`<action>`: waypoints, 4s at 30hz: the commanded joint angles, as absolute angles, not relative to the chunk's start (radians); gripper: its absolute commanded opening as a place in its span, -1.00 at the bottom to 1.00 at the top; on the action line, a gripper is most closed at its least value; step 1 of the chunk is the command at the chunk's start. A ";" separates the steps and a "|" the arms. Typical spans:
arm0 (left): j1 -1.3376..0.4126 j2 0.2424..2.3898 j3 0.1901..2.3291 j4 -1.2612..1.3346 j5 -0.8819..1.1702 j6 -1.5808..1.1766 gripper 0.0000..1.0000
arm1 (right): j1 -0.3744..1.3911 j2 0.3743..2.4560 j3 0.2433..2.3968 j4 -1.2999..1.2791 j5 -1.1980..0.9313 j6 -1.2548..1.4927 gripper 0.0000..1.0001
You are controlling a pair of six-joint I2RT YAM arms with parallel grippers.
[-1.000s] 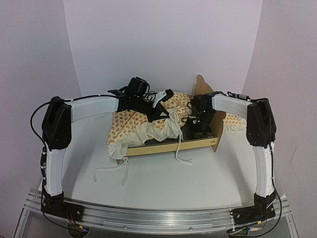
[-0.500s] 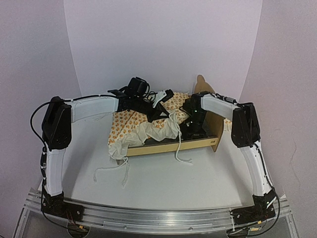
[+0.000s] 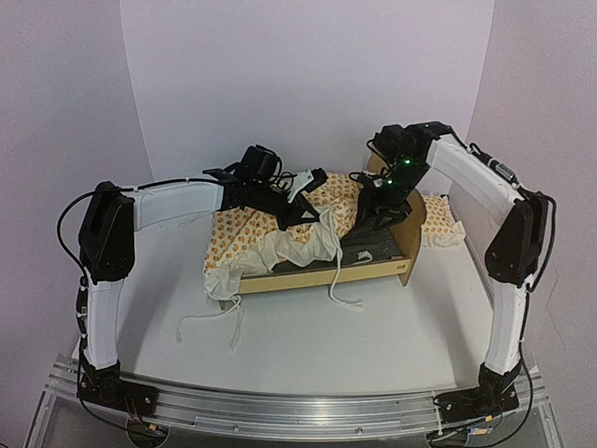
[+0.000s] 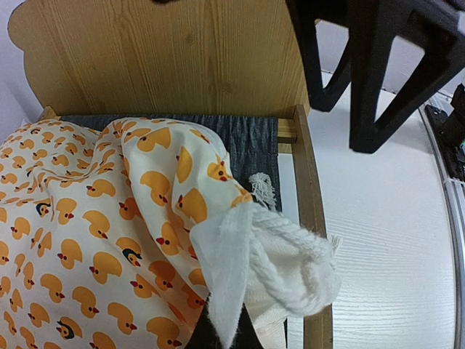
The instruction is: Set up the pet bed
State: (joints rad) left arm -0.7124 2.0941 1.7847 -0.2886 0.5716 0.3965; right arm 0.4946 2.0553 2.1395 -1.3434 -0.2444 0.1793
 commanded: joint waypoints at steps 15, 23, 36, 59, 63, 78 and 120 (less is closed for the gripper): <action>-0.711 2.052 1.796 -0.289 0.568 0.418 -1.00 | 0.498 2.268 2.056 -1.122 -0.017 0.239 -0.10; -0.710 2.047 1.798 -0.288 0.560 0.422 -1.00 | 0.502 2.163 1.890 -1.123 -0.121 0.199 -1.00; -0.711 2.048 1.781 -0.299 0.584 0.419 -1.00 | 0.497 2.431 2.055 -1.470 -0.231 -0.028 -1.00; -0.752 2.045 1.773 -0.371 0.626 0.478 -1.00 | 0.488 2.184 2.290 -1.472 -0.168 0.138 -0.07; -0.774 2.057 1.793 -0.467 0.645 0.564 -0.94 | 0.488 2.111 2.236 -1.410 -0.223 0.170 -0.06; -0.906 2.205 1.909 -0.713 0.463 0.693 0.35 | 0.558 1.511 1.504 -0.835 -0.192 0.283 0.24; -0.887 2.178 2.320 -0.993 0.445 0.528 -1.00 | 0.935 1.560 0.458 0.825 0.449 0.004 0.46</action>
State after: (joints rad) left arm -0.8909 2.2967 2.1956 -1.0706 0.3950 0.5373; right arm 0.9371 1.4661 0.4459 0.6066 0.2521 -0.0400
